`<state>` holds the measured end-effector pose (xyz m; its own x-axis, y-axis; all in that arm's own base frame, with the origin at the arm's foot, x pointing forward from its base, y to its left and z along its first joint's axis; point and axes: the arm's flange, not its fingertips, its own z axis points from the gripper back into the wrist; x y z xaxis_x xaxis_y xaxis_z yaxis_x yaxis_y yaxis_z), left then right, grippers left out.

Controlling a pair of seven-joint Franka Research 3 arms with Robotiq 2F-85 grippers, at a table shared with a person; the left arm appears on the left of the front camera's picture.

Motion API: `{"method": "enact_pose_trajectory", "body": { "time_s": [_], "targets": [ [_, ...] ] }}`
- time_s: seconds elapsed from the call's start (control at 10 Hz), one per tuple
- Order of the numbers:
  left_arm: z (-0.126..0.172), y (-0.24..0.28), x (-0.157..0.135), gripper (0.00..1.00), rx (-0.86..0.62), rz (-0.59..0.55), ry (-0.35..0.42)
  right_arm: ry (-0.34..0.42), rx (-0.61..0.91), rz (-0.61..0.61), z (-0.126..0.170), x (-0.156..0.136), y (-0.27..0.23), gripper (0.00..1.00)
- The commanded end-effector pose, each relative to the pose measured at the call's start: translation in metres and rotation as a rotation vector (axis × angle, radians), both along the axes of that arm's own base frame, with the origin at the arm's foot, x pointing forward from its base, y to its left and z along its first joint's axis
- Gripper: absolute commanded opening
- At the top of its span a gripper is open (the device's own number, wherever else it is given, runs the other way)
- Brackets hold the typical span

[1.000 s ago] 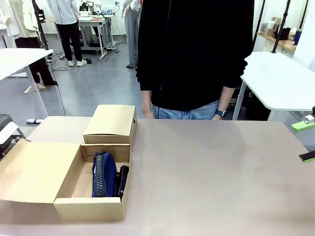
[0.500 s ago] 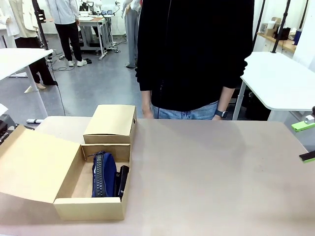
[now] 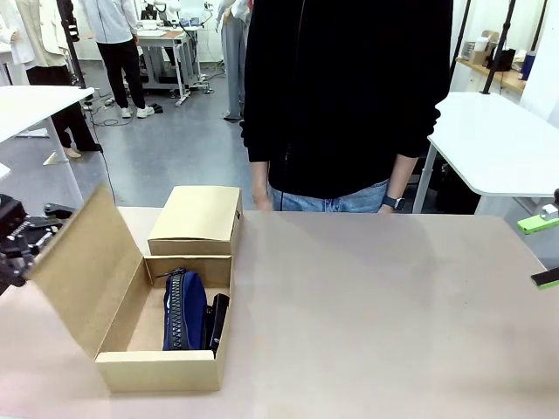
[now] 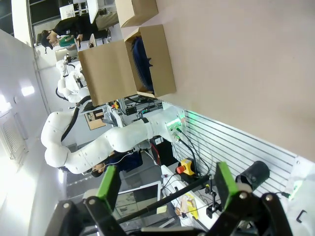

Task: Place items inside the box.
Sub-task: Close the lid of the Mailer Box closest to the robot.

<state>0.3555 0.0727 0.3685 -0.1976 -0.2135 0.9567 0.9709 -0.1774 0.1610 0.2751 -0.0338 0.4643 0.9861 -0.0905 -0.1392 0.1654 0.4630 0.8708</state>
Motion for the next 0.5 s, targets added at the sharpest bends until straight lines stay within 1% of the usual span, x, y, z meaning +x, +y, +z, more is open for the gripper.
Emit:
{"method": "enact_pose_trajectory", "body": {
  "time_s": [0.0,0.1,0.2,0.3,0.4],
  "targets": [
    [-0.018,-0.040,-0.013,1.00,-0.050,0.021,-0.052,0.004,0.021,-0.004,0.005,0.000,0.000,1.00],
    [-0.021,-0.073,-0.018,1.00,-0.050,-0.020,-0.015,0.004,0.021,-0.004,0.005,0.000,0.000,1.00],
    [-0.026,-0.092,-0.023,1.00,-0.059,-0.059,0.037,0.004,0.021,-0.004,0.005,0.000,0.000,1.00],
    [-0.035,-0.114,-0.029,1.00,-0.021,-0.028,0.006,0.004,0.021,-0.004,0.005,0.000,0.000,1.00],
    [-0.042,-0.127,-0.034,1.00,0.006,-0.021,0.015,0.004,0.021,-0.004,0.005,0.000,0.000,1.00]
  ]
}}
